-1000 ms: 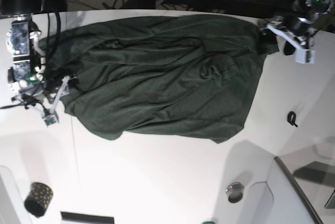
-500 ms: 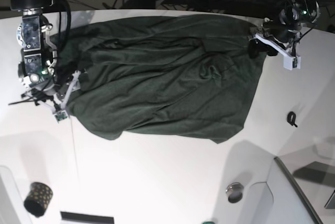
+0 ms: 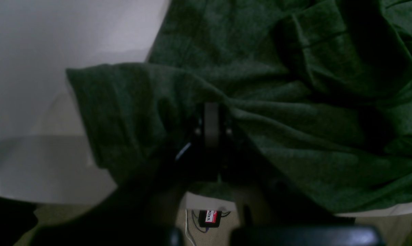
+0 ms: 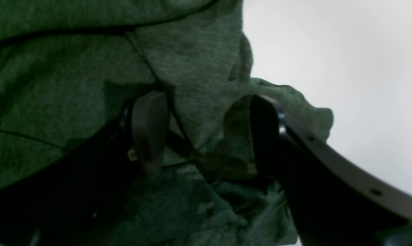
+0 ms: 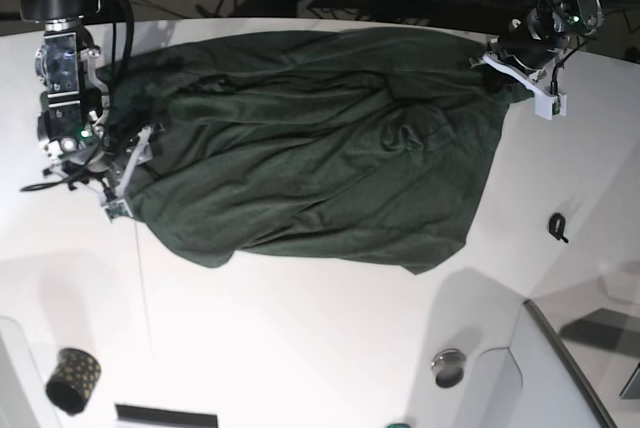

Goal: Layout the t-shirt on the table in an organized manner, then fold the t-shirt properly
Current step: 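Grasp the shirt's hem corners with both grippers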

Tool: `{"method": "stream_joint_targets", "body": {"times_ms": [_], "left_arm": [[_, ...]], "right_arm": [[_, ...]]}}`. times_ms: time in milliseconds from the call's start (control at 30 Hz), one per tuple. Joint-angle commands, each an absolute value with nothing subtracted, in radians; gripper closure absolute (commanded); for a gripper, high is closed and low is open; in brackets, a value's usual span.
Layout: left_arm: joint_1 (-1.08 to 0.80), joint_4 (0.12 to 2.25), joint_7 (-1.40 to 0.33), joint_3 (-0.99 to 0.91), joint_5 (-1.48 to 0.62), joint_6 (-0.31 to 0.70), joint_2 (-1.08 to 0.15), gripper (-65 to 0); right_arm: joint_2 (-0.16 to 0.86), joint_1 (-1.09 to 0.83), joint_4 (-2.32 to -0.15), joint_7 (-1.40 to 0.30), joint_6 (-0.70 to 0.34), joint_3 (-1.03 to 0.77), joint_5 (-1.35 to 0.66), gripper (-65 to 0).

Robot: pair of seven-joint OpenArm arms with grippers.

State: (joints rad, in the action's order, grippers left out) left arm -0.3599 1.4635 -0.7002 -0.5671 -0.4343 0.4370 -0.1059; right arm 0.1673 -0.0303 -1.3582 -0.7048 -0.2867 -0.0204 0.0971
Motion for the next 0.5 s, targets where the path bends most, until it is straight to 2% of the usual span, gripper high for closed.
{"method": "stream_joint_targets", "body": {"times_ms": [0, 67, 233, 400, 467], "left_arm": [[-0.358, 1.477, -0.685, -0.573, -0.444, 0.44, -0.117, 0.0], [-0.358, 1.477, -0.685, -0.573, -0.444, 0.438, -0.117, 0.0], [-0.363, 1.477, -0.685, -0.573, -0.444, 0.438, -0.119, 0.0], [-0.369, 1.475, -0.685, -0.575, -0.441, 0.438, -0.119, 0.0], [-0.369, 1.475, -0.685, -0.575, -0.409, 0.438, -0.12, 0.0]], "right_arm": [[0.177, -0.013, -1.371, -0.69, -0.289, -0.028, 0.099, -36.0], [0.177, -0.012, -1.371, -0.69, -0.289, -0.028, 0.099, -32.7], [0.177, 0.004, -1.357, -0.69, -0.289, -0.028, 0.099, -11.4], [0.18, 0.024, -1.331, -0.69, -0.289, -0.028, 0.099, -9.6], [0.183, 0.042, -1.33, -0.69, -0.289, -0.028, 0.099, -6.5]]}}
